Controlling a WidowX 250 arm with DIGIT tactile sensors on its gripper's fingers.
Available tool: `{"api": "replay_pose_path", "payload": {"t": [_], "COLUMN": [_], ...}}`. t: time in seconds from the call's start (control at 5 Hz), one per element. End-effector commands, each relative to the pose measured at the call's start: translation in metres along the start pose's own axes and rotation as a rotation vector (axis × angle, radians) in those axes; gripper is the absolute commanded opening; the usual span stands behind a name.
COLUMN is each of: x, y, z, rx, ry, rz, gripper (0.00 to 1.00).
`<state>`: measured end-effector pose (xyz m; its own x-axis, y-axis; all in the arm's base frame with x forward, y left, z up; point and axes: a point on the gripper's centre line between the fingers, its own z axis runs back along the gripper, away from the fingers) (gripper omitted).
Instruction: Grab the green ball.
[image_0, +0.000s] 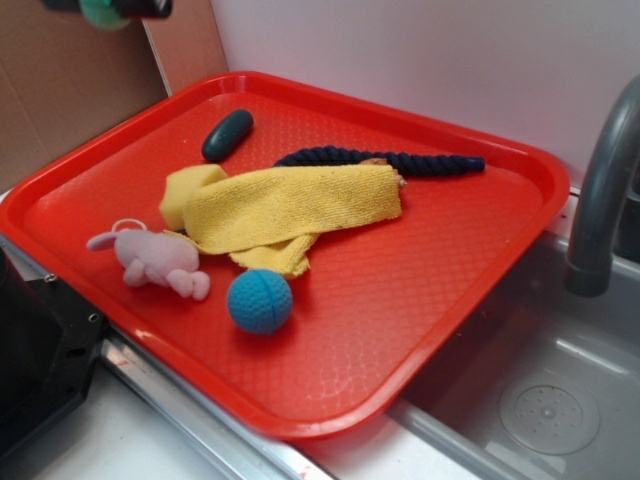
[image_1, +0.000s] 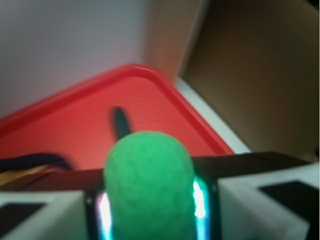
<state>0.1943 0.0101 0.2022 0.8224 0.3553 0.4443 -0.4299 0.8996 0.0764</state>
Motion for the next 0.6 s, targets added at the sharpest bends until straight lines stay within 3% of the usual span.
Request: {"api": "replay_pose_path", "payload": {"t": [0.0,0.2,0.4], "x": [0.0,0.004,0.006], "y": [0.018,0.032,0.039], "z": [0.048,0.053,0.049], "rx": [-0.266,-0.331,-0.336], "ry": [0.149,0.237,0.256], "rz": [-0.119,-0.098,-0.107], "gripper": [0.0,0.0,0.0]}}
